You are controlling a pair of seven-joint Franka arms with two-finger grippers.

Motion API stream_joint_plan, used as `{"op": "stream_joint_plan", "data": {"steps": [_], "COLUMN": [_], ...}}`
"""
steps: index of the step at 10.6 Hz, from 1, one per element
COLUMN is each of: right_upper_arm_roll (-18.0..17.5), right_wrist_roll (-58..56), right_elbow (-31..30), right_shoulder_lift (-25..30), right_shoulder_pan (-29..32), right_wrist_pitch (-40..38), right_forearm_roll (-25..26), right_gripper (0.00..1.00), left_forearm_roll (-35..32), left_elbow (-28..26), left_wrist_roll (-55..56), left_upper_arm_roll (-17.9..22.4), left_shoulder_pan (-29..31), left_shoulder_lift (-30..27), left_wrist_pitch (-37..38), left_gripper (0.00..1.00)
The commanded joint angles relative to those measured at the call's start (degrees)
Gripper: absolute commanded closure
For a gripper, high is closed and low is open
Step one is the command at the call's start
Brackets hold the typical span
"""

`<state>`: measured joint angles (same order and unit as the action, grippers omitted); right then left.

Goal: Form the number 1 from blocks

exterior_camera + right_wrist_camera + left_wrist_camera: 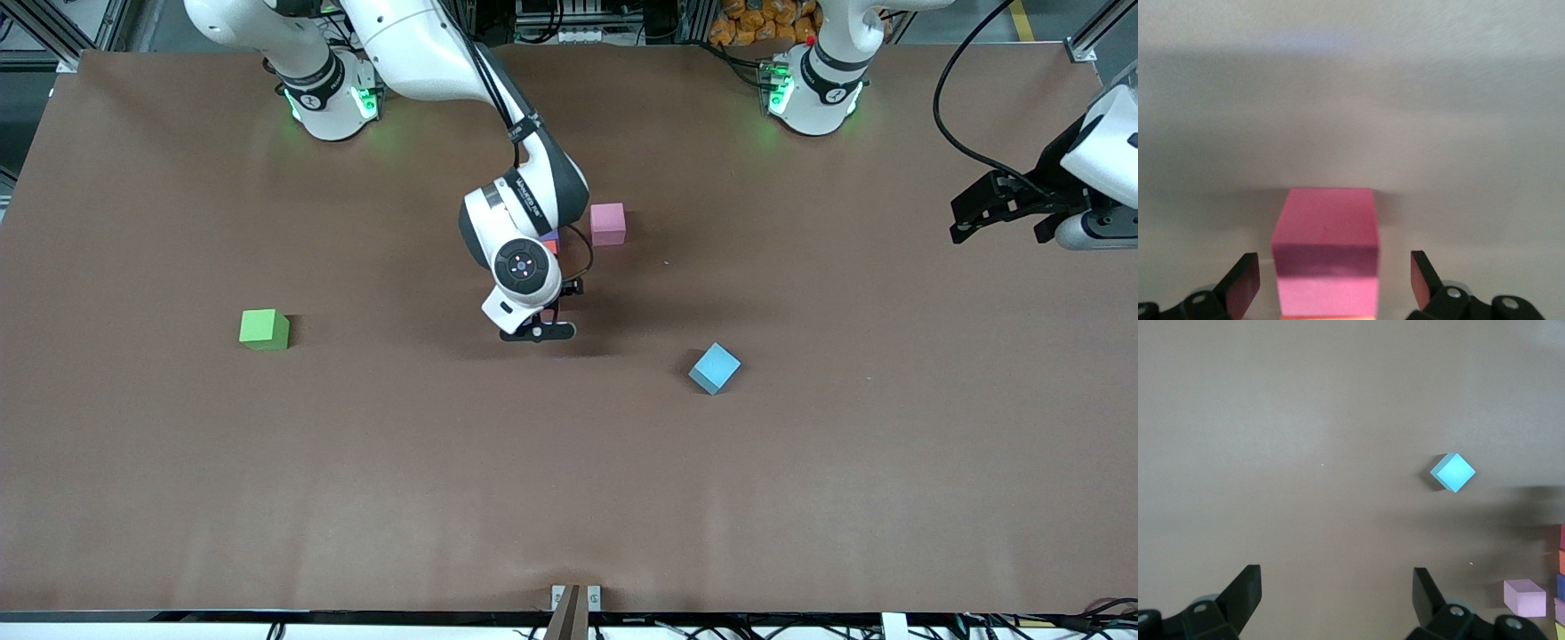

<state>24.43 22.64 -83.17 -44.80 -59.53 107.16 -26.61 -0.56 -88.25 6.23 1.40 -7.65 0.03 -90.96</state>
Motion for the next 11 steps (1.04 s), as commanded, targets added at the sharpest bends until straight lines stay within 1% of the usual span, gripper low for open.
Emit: {"op": "stream_joint_plan", "data": {"steps": [1,2,3,4,5,7,8,9,10,11], "right_upper_arm_roll": [-0.35,-0.26,-0.34,-0.52,-0.52,-0.52,-0.7,-2.35,-5.59,-9.01], "right_wrist_roll": [-6.16,-11.34,-15.91,-19.09,-21.3,-21.06,-20.71,-20.44,-20.35,-17.13], "right_elbow": [3.62,3.81,3.81,3.02,1.71,-2.07,-2.52,-2.52,-2.52,-2.52], "right_shoulder_lift": [2.69,4.44,6.81,10.05,13.3,21.47,24.47,27.2,30.1,33.17], "right_shoulder_pan": [2.83,3.89,5.38,7.31,9.59,14.51,17.75,21.88,27.31,33.11], "right_wrist_pitch": [-11.05,-13.62,-14.52,-14.61,-14.7,-14.79,-15.22,-15.75,-15.84,-15.93], "right_forearm_roll": [6.29,8.57,12.07,14.46,14.74,14.75,14.75,14.83,15.18,16.23], "right_gripper": [0.0,0.0,0.0,0.0,0.0,0.0,0.0,0.0,0.0,0.04], "left_forearm_roll": [1.44,1.44,1.44,1.44,1.36,1.44,1.44,1.36,1.36,1.44], "left_elbow": [0.36,0.27,0.27,0.27,0.27,0.27,0.27,0.27,0.27,0.27], "left_wrist_roll": [-0.69,-0.69,-0.78,-0.78,-0.78,-0.78,-0.78,-0.78,-0.78,-0.69], "left_upper_arm_roll": [-0.08,-0.17,-0.17,-0.26,-0.34,-0.35,-0.43,-0.43,-0.52,-0.52], "left_shoulder_pan": [0.27,0.27,0.27,0.27,0.18,0.18,0.09,0.09,0.09,0.09], "left_shoulder_lift": [-0.47,-0.47,-0.56,-0.56,-0.65,-0.65,-0.65,-0.65,-0.65,-0.65], "left_wrist_pitch": [0.88,0.88,0.79,0.7,0.61,0.61,0.61,0.61,0.61,0.61], "left_gripper": [0.0,0.0,0.0,0.0,0.0,0.0,0.0,0.0,0.0,0.0]}}
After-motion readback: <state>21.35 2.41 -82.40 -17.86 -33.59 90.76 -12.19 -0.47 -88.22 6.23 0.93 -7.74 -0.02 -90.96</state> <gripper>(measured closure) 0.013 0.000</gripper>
